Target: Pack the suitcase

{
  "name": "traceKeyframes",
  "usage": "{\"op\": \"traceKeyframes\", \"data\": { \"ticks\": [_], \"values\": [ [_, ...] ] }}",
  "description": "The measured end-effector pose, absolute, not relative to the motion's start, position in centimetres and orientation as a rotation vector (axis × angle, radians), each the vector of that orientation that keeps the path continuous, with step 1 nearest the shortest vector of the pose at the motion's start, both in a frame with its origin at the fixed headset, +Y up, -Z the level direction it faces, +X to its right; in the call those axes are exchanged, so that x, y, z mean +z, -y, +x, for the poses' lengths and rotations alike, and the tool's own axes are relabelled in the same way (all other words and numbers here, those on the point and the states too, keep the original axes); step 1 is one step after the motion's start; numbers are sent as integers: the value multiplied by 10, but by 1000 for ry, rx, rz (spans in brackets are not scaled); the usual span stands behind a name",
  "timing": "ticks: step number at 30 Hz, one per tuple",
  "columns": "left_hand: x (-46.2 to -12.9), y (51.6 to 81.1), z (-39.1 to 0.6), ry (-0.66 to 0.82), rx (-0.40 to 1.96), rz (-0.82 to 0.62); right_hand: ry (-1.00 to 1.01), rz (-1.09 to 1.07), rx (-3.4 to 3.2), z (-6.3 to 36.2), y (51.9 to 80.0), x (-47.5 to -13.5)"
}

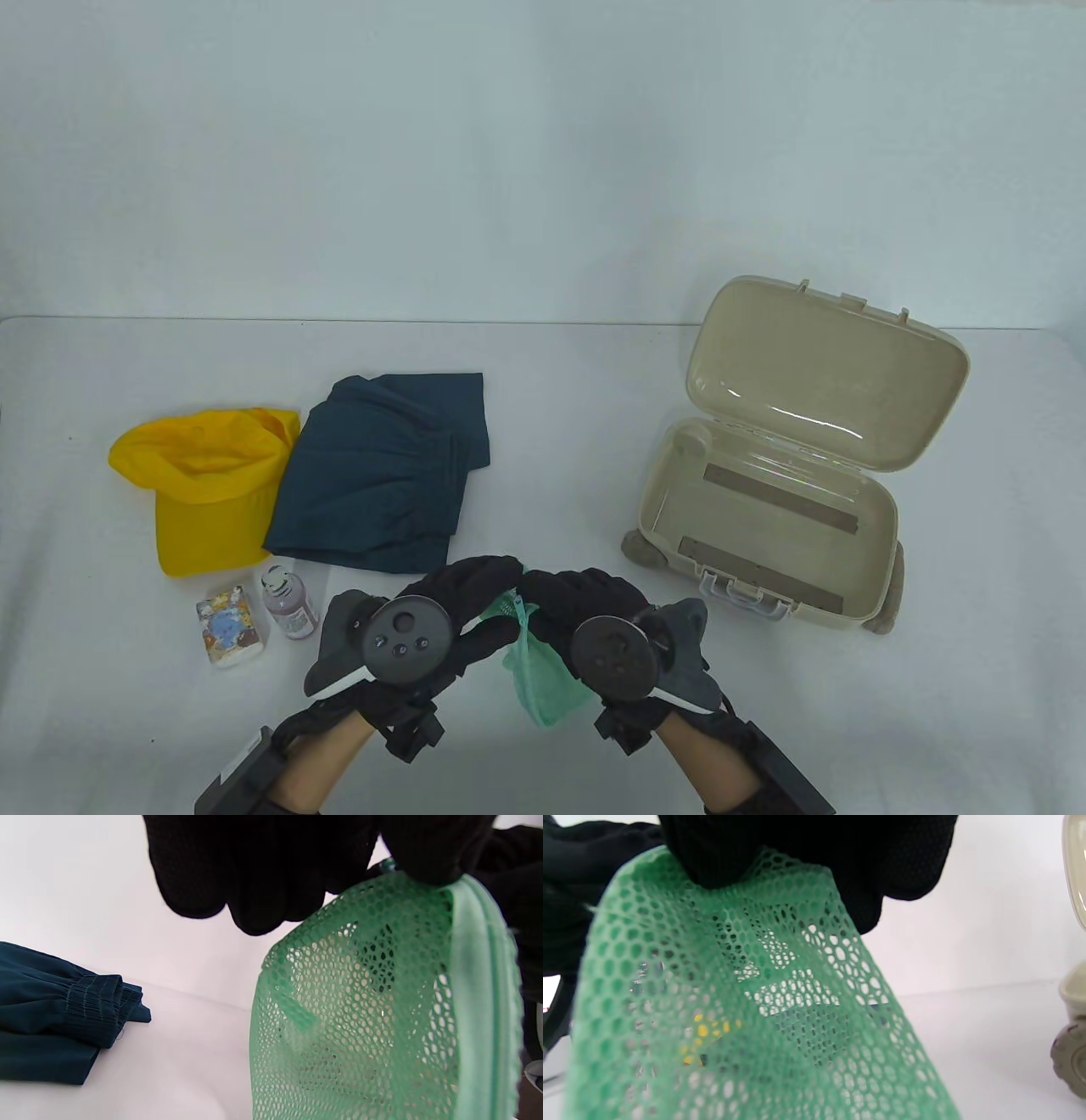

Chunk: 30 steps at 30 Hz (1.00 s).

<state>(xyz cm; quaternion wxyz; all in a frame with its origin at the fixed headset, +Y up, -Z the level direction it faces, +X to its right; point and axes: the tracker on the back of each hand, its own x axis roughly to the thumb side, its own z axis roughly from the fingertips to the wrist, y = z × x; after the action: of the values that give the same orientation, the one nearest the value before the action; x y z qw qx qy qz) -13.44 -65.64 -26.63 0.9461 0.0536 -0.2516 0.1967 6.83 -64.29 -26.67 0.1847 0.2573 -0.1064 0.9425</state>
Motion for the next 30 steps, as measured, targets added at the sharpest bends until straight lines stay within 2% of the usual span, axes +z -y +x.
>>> {"op": "traceKeyframes", "data": {
  "ticks": [5, 8, 15, 18, 24, 30],
  "values": [
    [-259, 658, -123, 555, 233, 195, 407, 783, 2754, 63, 641, -262],
    [-256, 662, -118, 568, 200, 208, 397, 798, 2766, 61, 642, -261],
    [-247, 662, -109, 584, -51, 338, 369, 825, 2830, 55, 648, -261],
    [-249, 662, -109, 602, -22, 301, 296, 819, 2796, 58, 651, -264],
    [-248, 656, -109, 605, -53, 319, 204, 783, 2765, 61, 650, -269],
    [-245, 651, -100, 602, -167, 349, 166, 712, 2751, 66, 646, -276]
  ]
}}
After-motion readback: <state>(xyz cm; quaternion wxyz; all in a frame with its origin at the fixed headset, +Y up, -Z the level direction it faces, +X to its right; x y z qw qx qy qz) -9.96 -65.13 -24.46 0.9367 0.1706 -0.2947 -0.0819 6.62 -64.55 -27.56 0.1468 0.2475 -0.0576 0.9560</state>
